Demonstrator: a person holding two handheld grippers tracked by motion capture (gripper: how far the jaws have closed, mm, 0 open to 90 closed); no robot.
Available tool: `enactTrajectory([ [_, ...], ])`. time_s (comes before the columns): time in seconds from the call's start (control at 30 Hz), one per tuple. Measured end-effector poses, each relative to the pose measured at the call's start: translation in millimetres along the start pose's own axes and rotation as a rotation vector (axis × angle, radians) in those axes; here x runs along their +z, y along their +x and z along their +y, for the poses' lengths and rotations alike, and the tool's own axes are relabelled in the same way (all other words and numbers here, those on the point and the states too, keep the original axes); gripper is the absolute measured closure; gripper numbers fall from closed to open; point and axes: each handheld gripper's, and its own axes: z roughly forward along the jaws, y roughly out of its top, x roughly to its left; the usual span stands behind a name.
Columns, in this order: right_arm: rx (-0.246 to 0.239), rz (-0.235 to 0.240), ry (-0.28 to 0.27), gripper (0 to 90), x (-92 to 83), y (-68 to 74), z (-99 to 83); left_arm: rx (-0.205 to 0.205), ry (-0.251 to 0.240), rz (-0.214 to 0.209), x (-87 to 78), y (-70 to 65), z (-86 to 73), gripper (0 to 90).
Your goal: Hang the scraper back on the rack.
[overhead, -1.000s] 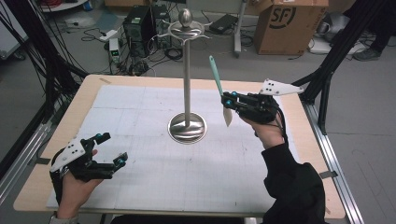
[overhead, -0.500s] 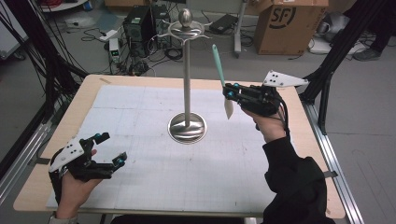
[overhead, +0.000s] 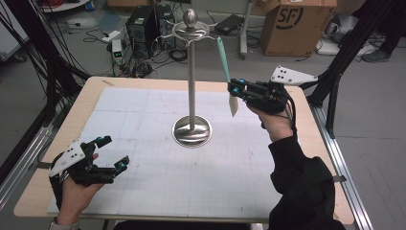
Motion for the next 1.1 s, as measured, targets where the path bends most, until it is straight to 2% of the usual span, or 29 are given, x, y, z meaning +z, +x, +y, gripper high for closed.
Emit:
enactTrajectory([
  [1.1,0.006,-0.009,0.004,80.3,11.9,-5.1,-0.8,-0.004,-0.004,0.004,-1.7,2.3,-0.2,1.8],
])
